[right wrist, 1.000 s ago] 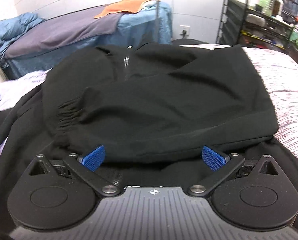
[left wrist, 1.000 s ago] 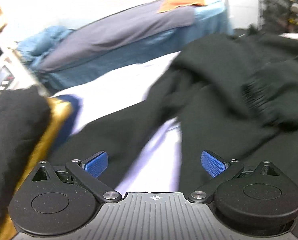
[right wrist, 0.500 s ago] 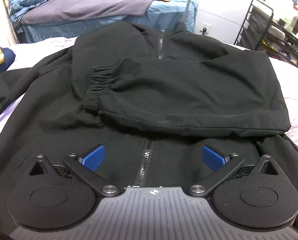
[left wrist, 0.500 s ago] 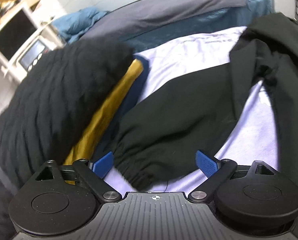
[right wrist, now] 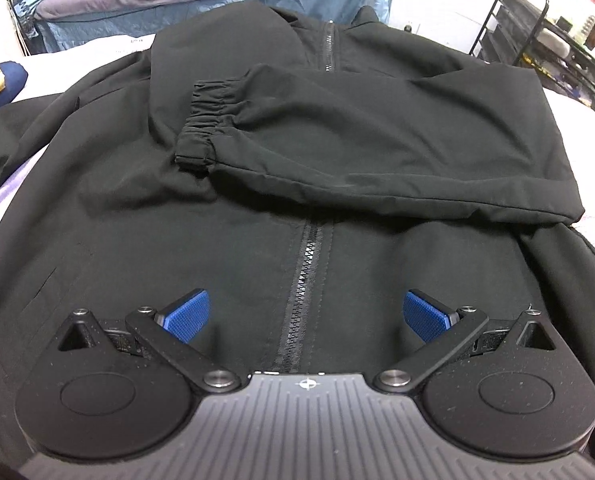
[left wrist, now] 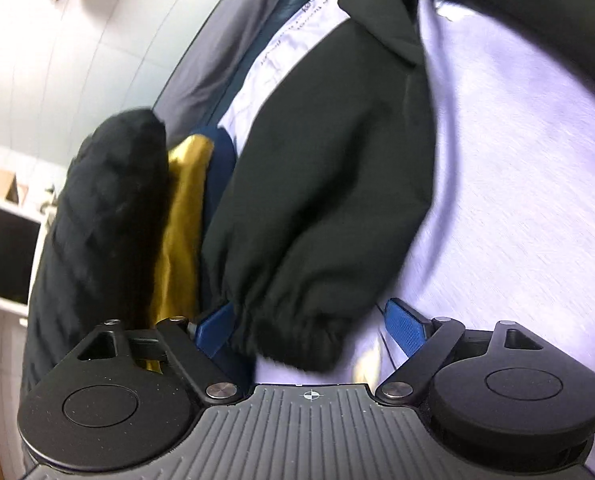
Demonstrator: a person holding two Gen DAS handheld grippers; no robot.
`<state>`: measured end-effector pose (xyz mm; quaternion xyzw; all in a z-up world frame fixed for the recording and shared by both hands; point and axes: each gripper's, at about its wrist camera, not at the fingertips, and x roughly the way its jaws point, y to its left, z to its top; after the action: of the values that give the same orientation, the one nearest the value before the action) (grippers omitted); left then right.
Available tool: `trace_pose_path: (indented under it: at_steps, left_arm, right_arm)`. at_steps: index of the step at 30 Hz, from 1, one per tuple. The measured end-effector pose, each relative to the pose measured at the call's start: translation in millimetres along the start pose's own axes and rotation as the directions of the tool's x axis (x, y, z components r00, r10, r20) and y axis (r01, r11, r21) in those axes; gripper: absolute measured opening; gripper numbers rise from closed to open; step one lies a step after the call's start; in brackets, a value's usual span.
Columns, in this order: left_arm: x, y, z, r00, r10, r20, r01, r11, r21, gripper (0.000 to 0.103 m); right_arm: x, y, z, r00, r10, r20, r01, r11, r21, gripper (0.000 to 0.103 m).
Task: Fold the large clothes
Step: 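Grasp the other sleeve cuff with the left gripper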
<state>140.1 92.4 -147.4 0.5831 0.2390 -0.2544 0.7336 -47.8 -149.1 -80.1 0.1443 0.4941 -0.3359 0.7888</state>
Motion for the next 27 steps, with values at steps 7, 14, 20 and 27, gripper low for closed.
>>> trace_pose_path:
  at_steps: [7, 14, 20, 27]
  left_arm:
    - [30, 13, 32, 0.998, -0.057, -0.014, 0.058, 0.998, 0.039, 0.103]
    - [4, 75, 45, 0.957, -0.289, -0.025, 0.276, 0.934, -0.227, 0.053]
    - [-42, 149, 64, 0.835, -0.535, 0.127, 0.510, 0.669, -0.541, 0.048]
    - [-119, 182, 117, 0.663, -0.632, 0.401, 0.721, 0.394, -0.570, 0.048]
  right_arm:
    - [0, 6, -4, 1.000, 0.007, -0.019, -0.006, 0.999, 0.035, 0.103]
    - [-4, 9, -5, 1.000, 0.024, 0.007, -0.025, 0.998, 0.063, 0.103]
    - [-7, 2, -5, 0.998, 0.052, 0.030, -0.056, 0.992, 0.117, 0.103]
    - [-13, -15, 3, 0.994, 0.072, 0.076, -0.085, 0.978, 0.189, 0.103]
